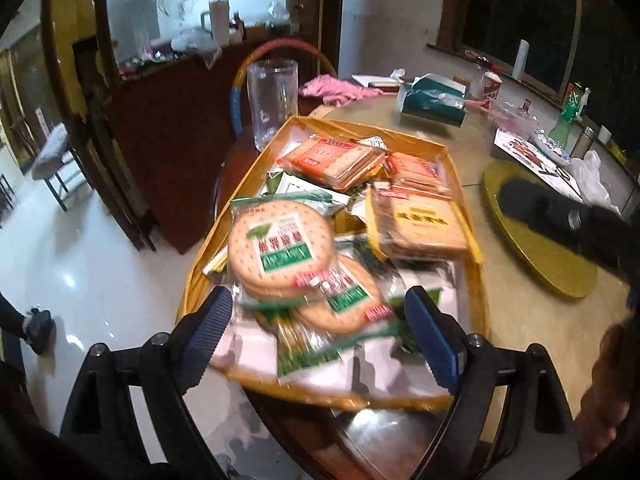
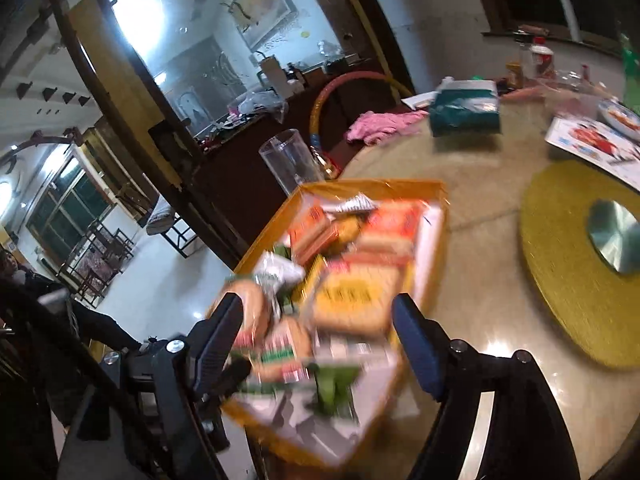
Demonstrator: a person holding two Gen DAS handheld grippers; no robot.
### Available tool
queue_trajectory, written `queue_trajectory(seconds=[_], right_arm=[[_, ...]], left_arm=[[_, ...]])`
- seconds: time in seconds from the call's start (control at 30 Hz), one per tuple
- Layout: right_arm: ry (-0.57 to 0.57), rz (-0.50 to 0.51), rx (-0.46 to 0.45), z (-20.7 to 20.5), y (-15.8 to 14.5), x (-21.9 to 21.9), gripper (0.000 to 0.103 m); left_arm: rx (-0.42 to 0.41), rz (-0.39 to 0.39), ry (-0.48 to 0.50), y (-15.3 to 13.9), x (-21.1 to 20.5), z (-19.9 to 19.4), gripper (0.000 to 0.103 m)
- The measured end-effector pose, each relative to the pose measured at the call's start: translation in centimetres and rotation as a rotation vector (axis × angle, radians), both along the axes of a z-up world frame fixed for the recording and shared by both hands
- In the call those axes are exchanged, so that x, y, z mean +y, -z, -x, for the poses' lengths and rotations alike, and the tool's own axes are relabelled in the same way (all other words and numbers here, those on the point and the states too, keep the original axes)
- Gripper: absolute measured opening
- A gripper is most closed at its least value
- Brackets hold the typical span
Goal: Organize snacks
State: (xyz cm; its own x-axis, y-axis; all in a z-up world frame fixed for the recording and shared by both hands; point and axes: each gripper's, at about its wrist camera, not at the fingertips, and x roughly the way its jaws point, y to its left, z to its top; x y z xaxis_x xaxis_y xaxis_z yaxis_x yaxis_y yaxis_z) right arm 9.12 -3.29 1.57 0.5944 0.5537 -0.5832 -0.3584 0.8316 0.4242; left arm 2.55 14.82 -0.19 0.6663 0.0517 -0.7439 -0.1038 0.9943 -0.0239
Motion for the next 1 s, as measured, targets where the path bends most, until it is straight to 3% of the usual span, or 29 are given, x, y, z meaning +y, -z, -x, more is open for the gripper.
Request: queue_trajectory(seconds=[0.17, 0.3, 0.67, 1.0], right_arm=[[0.014, -0.077, 0.052, 2.4, 0.8, -2.3, 0.079], [0.024, -0.021, 0.052, 3.2, 1.1, -1.4, 0.079], [0.043, 0.057, 0.021, 4.3, 1.0, 0.0, 0.079], [0.075, 0.170, -0.005, 4.9, 1.2, 1.7, 0.079]], left_arm=[[-0.031, -0.073, -0.046, -0.9, -1.5, 2.2, 0.089], [-0.052, -0.143, -0.072, -1.4, -2.0, 3.1, 0.090], [-0.046, -0.200, -0.123, -1.9, -1.6, 4.2, 0.091], [-0.067, -0.186, -0.163, -2.1, 0.0, 4.4, 0.091]])
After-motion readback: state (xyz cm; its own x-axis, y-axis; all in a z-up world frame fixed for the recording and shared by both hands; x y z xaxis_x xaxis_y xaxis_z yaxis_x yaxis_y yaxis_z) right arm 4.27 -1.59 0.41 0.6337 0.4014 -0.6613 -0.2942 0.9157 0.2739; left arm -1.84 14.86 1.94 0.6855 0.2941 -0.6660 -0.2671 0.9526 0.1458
